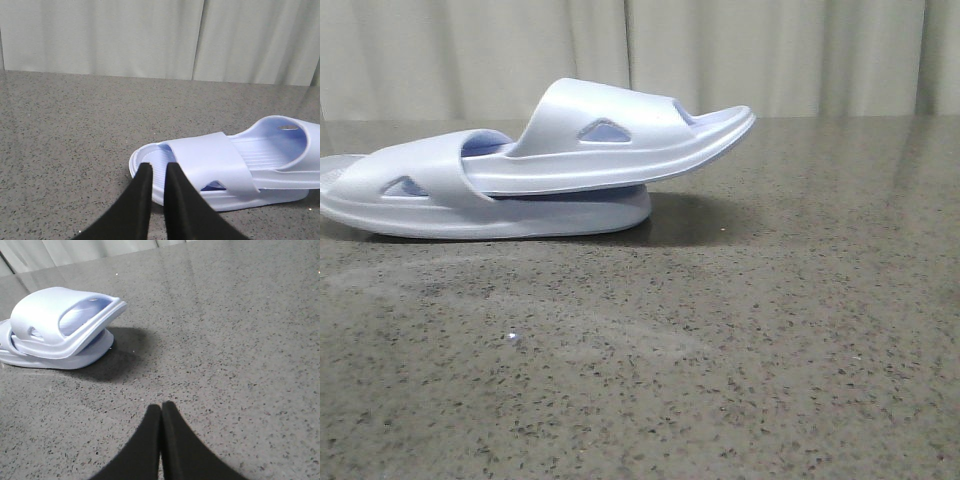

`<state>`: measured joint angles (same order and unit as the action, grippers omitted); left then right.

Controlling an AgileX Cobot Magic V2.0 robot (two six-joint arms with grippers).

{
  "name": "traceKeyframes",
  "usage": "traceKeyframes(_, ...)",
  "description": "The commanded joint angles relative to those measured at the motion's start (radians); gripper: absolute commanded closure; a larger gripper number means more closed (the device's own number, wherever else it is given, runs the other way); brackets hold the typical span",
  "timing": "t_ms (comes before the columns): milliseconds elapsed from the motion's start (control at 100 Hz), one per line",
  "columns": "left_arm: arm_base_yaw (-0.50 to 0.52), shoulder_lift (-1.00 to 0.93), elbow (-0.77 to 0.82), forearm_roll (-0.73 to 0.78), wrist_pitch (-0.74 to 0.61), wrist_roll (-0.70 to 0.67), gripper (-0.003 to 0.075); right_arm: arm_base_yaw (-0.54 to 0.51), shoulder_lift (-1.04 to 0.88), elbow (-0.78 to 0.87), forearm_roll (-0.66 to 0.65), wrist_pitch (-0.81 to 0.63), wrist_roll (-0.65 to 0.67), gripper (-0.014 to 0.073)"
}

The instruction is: Insert blue slippers together front up

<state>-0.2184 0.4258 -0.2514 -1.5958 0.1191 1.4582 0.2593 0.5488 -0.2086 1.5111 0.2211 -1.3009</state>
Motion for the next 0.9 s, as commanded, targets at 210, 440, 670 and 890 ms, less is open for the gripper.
traceKeyframes(210, -0.009, 0.005, -0.026, -0.019, 0.014, 0.003, 0.0705, 0.003, -0.001, -0.026, 0.019, 0.010, -0.009, 0.0673)
traceKeyframes(440, -0.009, 0.005, -0.022, -0.019, 0.012, 0.003, 0.0705, 0.003, -0.001, -0.026, 0.019, 0.010, -0.009, 0.0673)
traceKeyframes(670, -0.009, -0.016, -0.016, 0.507, -0.011, -0.450, 0.0705, 0.003, -0.001, -0.026, 0.019, 0.010, -0.009, 0.0673)
traceKeyframes(890, 0.062, -0.128, 0.052, 1.179, -0.089, -1.133, 0.0705, 0.003, -0.001, -0.026, 0.019, 0.010, -0.009, 0.0673)
